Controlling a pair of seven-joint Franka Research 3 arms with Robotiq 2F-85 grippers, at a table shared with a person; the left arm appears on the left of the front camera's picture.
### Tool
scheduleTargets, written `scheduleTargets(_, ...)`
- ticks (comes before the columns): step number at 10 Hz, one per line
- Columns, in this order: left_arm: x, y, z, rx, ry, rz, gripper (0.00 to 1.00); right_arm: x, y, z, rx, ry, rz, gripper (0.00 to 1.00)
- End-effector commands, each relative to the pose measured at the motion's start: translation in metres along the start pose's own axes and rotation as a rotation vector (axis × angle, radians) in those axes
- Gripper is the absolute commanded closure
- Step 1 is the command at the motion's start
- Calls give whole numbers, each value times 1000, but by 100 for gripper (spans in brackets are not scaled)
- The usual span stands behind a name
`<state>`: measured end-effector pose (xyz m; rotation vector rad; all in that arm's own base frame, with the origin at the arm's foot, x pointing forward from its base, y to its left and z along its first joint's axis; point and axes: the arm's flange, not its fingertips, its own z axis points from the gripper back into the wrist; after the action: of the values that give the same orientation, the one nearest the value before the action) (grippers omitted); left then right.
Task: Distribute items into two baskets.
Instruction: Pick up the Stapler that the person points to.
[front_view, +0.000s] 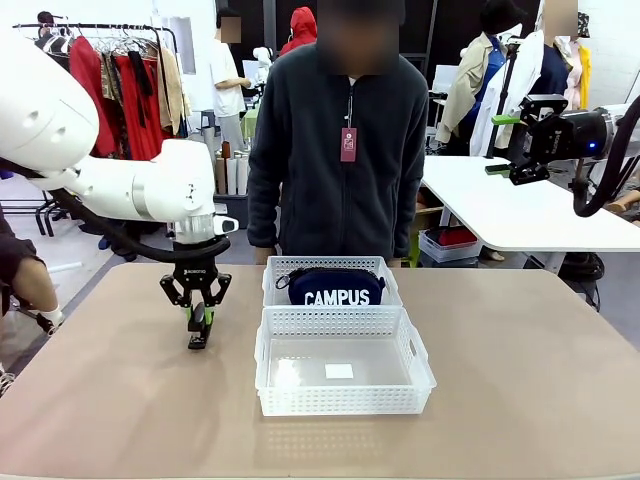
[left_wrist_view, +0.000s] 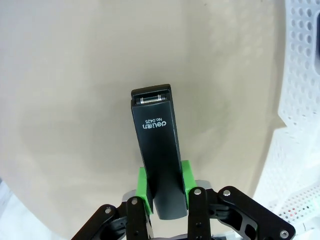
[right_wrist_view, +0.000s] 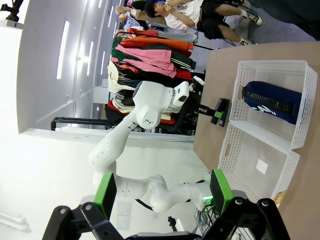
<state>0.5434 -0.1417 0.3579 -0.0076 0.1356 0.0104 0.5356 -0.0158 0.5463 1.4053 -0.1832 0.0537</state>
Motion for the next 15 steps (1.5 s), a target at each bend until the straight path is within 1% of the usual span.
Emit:
scheduleTargets(1, -16, 1, 43, 6, -33, 27, 100, 0, 2, 0, 1, -3, 1, 0)
scheduleTargets(2, -23, 0, 62, 2, 4, 67, 100, 0, 2, 0, 1, -3, 1, 0)
scheduleTargets(4, -38, -6, 100, 14, -28, 128, 100, 0, 2, 0, 1, -3, 1, 0)
scheduleTargets(5, -46, -7, 123, 27, -54, 136, 100, 0, 2, 0, 1, -3, 1, 0)
scheduleTargets(6, -50, -10, 142, 28, -45, 144, 100, 0, 2, 0, 1, -3, 1, 0)
scheduleTargets(8, -59, -13, 189, 21, -71, 133, 100, 0, 2, 0, 1, -3, 1, 0)
scheduleTargets(10, -71, -20, 235, 60, -121, 122, 100, 0, 2, 0, 1, -3, 1, 0)
scheduleTargets(12, -79, -23, 267, 104, -180, 131, 100, 0, 2, 0, 1, -3, 1, 0)
scheduleTargets(15, -88, -17, 301, 62, -211, 114, 100, 0, 2, 0, 1, -3, 1, 0)
